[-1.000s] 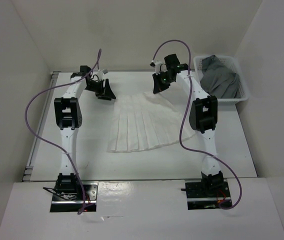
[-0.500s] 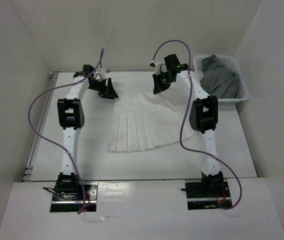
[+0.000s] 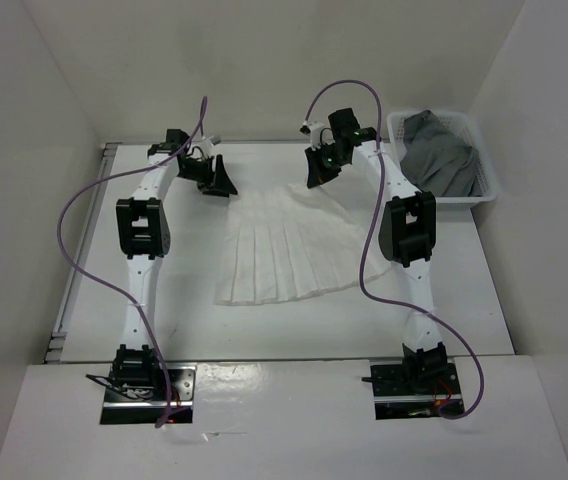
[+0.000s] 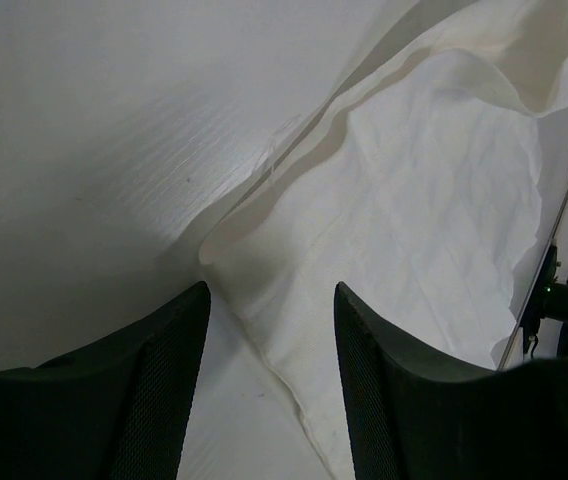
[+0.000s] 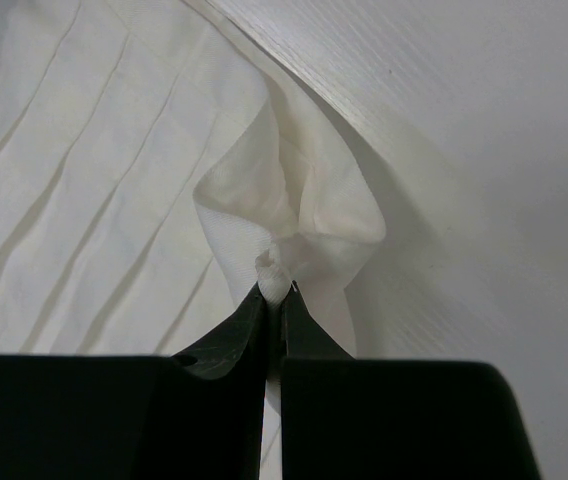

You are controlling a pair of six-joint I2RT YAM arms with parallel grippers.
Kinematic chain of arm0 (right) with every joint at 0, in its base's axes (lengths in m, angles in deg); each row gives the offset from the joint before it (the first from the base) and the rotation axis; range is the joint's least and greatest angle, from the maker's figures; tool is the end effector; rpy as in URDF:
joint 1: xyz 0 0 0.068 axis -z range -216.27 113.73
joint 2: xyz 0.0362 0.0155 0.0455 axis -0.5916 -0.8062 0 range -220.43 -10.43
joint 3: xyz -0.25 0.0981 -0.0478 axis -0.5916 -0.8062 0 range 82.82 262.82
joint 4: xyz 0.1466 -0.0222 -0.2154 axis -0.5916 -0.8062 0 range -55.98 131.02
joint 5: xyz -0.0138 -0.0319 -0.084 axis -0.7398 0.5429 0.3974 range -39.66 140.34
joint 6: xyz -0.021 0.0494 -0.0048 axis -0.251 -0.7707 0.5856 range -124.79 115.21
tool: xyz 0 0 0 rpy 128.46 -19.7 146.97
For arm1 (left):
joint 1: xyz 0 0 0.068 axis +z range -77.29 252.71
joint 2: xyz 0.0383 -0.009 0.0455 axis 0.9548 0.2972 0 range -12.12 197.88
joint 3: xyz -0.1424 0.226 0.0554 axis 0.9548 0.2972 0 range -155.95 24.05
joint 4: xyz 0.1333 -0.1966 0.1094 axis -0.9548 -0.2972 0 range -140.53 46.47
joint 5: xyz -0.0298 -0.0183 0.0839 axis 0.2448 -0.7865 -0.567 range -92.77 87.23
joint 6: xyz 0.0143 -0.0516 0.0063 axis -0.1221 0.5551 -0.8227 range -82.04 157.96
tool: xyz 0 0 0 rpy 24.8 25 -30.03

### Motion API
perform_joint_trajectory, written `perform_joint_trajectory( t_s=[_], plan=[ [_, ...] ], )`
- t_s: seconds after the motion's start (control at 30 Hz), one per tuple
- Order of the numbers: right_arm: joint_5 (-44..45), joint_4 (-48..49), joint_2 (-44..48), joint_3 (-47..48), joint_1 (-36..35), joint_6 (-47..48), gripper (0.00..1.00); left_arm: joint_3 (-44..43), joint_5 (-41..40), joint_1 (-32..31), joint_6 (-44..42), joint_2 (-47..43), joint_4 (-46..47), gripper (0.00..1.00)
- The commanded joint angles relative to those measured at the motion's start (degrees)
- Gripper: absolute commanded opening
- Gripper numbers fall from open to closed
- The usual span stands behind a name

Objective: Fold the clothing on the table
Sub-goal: Fold the skirt

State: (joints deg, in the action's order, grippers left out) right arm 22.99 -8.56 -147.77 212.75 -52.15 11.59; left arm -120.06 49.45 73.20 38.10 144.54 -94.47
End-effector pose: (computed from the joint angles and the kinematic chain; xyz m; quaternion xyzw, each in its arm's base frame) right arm 0.4980 0.1587 0.2317 -0.3233 0.8763 0.2255 0.2770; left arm 0.5575 -0.0233 0.1377 0.0961 0.8746 -0.4277 0.2071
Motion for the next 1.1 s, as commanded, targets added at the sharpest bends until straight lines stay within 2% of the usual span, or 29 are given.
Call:
perform_joint_trajectory(
  t_s=[0.0,0.33,0.47,0.63,0.67,0.77,1.07],
  plan=[
    [0.1,1.3,4.9,-0.2,-0.6,1.1,0.00,-0.5,0.4,-1.1,-0.1,3.0,-0.7,0.60],
    [0.6,1.3,4.4,-0.2,-1.2,1.1,0.00,-0.4,2.4,-1.1,0.4,4.1,-0.7,0.53],
    [0.6,1.3,4.4,-0.2,-1.2,1.1,0.00,-0.4,2.4,-1.1,0.9,4.1,-0.1,0.46],
    [1.2,1.3,4.4,-0.2,-1.2,1.1,0.00,-1.0,1.3,-1.1,0.9,3.0,-0.1,0.26],
    [1.2,1.3,4.4,-0.7,-1.2,1.1,0.00,-1.0,0.4,-1.1,1.5,2.9,-0.1,0.18],
    [2.3,1.3,4.4,-0.7,-1.2,1.6,0.00,-2.4,-2.3,-1.1,1.0,1.4,-1.4,0.11],
    [8.2,2.5,5.5,-0.7,-1.2,1.6,0.00,-10.2,-7.7,-1.1,-0.1,-0.8,-4.3,0.09]
  ],
)
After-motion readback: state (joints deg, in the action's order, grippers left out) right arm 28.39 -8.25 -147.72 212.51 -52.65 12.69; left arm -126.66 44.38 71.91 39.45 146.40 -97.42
